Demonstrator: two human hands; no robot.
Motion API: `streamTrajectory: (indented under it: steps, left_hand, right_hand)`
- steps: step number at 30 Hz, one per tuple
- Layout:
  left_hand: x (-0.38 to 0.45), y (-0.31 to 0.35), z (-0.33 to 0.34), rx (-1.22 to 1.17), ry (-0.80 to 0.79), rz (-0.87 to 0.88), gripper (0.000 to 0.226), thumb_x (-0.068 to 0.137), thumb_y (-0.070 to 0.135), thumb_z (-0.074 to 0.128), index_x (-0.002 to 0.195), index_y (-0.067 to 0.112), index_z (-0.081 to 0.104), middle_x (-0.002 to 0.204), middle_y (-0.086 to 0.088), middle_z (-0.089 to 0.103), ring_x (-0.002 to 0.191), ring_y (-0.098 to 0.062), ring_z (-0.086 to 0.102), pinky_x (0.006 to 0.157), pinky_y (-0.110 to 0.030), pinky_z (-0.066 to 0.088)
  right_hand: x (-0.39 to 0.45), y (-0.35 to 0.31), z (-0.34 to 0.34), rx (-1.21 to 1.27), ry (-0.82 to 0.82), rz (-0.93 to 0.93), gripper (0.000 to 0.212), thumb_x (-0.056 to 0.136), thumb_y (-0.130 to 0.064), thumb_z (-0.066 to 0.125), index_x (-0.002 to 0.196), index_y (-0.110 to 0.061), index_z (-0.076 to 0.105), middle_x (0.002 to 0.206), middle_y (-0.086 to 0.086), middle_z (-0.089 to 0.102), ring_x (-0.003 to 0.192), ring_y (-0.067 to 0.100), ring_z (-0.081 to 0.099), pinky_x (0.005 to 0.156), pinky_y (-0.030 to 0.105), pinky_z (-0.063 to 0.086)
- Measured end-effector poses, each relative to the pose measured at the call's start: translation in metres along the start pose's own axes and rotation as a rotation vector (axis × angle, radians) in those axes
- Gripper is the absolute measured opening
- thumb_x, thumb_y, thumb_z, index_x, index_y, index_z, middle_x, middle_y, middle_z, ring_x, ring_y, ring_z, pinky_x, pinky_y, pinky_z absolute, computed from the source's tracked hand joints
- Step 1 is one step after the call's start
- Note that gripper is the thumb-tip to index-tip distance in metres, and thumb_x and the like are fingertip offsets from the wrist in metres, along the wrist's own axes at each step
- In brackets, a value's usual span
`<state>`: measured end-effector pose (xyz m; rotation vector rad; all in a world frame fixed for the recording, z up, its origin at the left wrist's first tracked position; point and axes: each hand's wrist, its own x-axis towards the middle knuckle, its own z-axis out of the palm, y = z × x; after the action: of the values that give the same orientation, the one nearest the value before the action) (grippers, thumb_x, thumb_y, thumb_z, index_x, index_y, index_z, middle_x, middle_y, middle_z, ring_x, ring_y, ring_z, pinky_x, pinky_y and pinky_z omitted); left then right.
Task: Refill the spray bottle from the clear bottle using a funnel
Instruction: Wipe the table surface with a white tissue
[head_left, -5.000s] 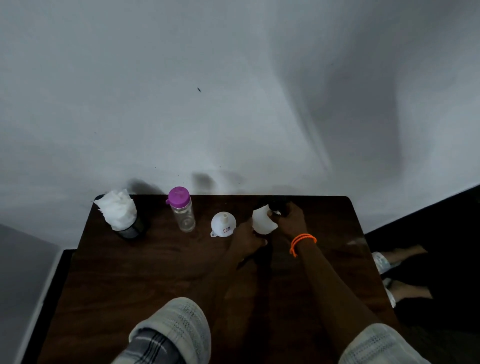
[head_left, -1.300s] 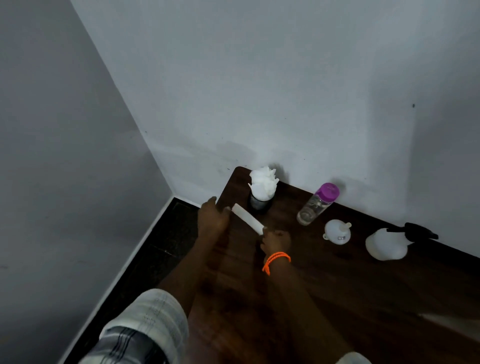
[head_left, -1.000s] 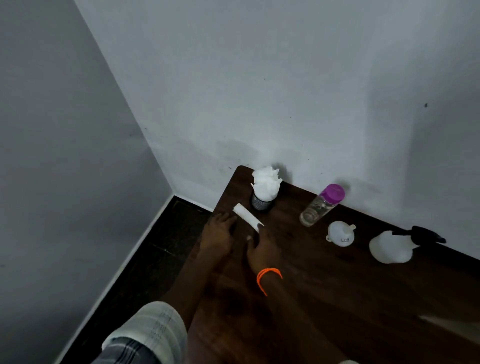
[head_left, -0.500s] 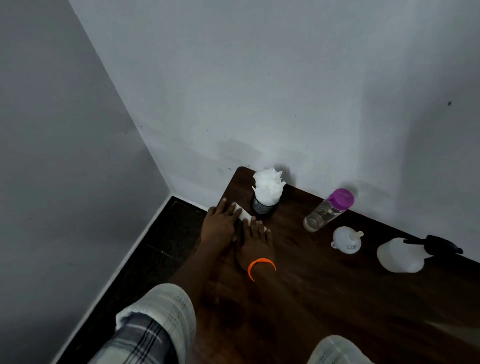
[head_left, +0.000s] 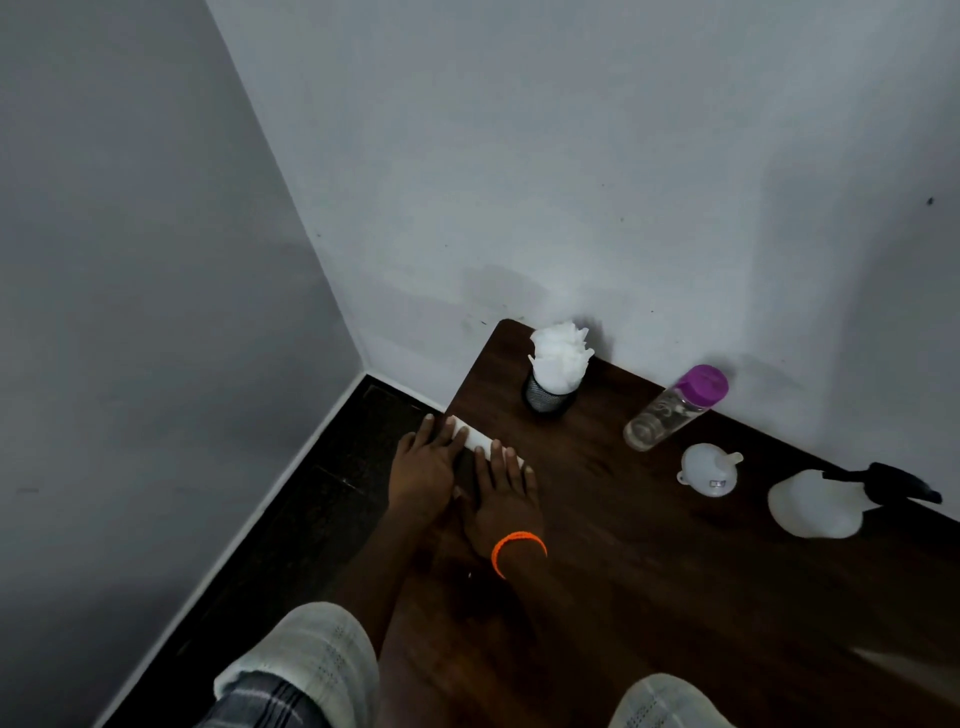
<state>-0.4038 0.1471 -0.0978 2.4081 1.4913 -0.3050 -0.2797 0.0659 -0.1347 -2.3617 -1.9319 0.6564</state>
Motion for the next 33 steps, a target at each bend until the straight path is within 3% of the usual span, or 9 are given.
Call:
streamTrajectory:
  steps: [5, 9, 12, 16, 25, 30, 33]
  left_hand:
    - [-0.041, -0.012, 0.011, -0.034, -0.005, -0.043, 0.095, 0.077, 0.046, 0.071, 0.157, 0.033, 0.022, 0.166, 0.007, 0.017, 0.155, -0.025, 0.006, 0.119, -0.042, 0.021]
    - [-0.078, -0.022, 0.023, -0.049, -0.007, -0.079, 0.091, 0.081, 0.045, 0.068, 0.158, 0.034, 0.020, 0.167, 0.008, 0.015, 0.155, -0.025, 0.005, 0.119, -0.041, 0.020]
    - [-0.107, -0.029, 0.031, -0.061, -0.020, -0.108, 0.096, 0.078, 0.048, 0.072, 0.158, 0.034, 0.021, 0.167, 0.008, 0.015, 0.155, -0.025, 0.006, 0.119, -0.042, 0.020]
    - [-0.144, -0.036, 0.043, -0.091, -0.035, -0.152, 0.098, 0.075, 0.047, 0.074, 0.157, 0.033, 0.023, 0.167, 0.007, 0.015, 0.155, -0.024, 0.006, 0.119, -0.042, 0.021]
    - [-0.238, -0.049, 0.078, -0.153, -0.033, -0.265, 0.090, 0.059, 0.048, 0.077, 0.143, 0.029, 0.052, 0.154, 0.002, 0.046, 0.145, -0.028, 0.038, 0.101, -0.042, 0.045]
    - [-0.282, -0.048, 0.093, -0.189, 0.023, -0.344, 0.067, 0.077, 0.040, 0.040, 0.141, 0.027, 0.056, 0.152, 0.002, 0.048, 0.143, -0.028, 0.041, 0.099, -0.042, 0.047]
    - [-0.301, -0.045, 0.099, -0.198, 0.019, -0.361, 0.064, 0.078, 0.034, 0.038, 0.138, 0.027, 0.059, 0.149, 0.002, 0.051, 0.140, -0.029, 0.045, 0.098, -0.039, 0.045]
  right_hand:
    - [-0.035, -0.016, 0.009, 0.014, -0.035, -0.065, 0.081, 0.092, -0.066, 0.009, 0.160, -0.024, 0.015, 0.168, 0.004, 0.005, 0.156, 0.025, 0.003, 0.120, 0.043, -0.007]
    - [-0.061, -0.032, 0.019, -0.007, -0.031, -0.078, 0.074, 0.096, -0.064, 0.027, 0.157, -0.022, 0.028, 0.166, 0.007, 0.020, 0.153, 0.028, 0.020, 0.119, 0.044, 0.002]
    - [-0.082, -0.042, 0.028, -0.031, -0.089, -0.121, 0.072, 0.098, -0.063, 0.029, 0.159, -0.025, 0.023, 0.167, 0.004, 0.014, 0.154, 0.026, 0.016, 0.120, 0.044, 0.000]
    - [-0.110, -0.056, 0.044, -0.032, -0.087, -0.126, 0.069, 0.093, -0.061, 0.037, 0.148, -0.021, 0.048, 0.154, 0.009, 0.046, 0.140, 0.028, 0.046, 0.113, 0.046, 0.020]
    - [-0.171, -0.078, 0.070, -0.053, -0.134, -0.267, 0.070, 0.091, -0.060, 0.041, 0.148, -0.020, 0.049, 0.158, 0.008, 0.041, 0.145, 0.028, 0.039, 0.116, 0.049, 0.020]
    - [-0.202, -0.084, 0.082, -0.085, -0.164, -0.369, 0.071, 0.094, -0.062, 0.038, 0.150, -0.019, 0.044, 0.161, 0.008, 0.035, 0.149, 0.028, 0.033, 0.117, 0.049, 0.016]
    - [-0.217, -0.082, 0.085, -0.101, -0.168, -0.423, 0.069, 0.093, -0.059, 0.041, 0.151, -0.022, 0.042, 0.160, 0.008, 0.035, 0.148, 0.028, 0.033, 0.116, 0.051, 0.019]
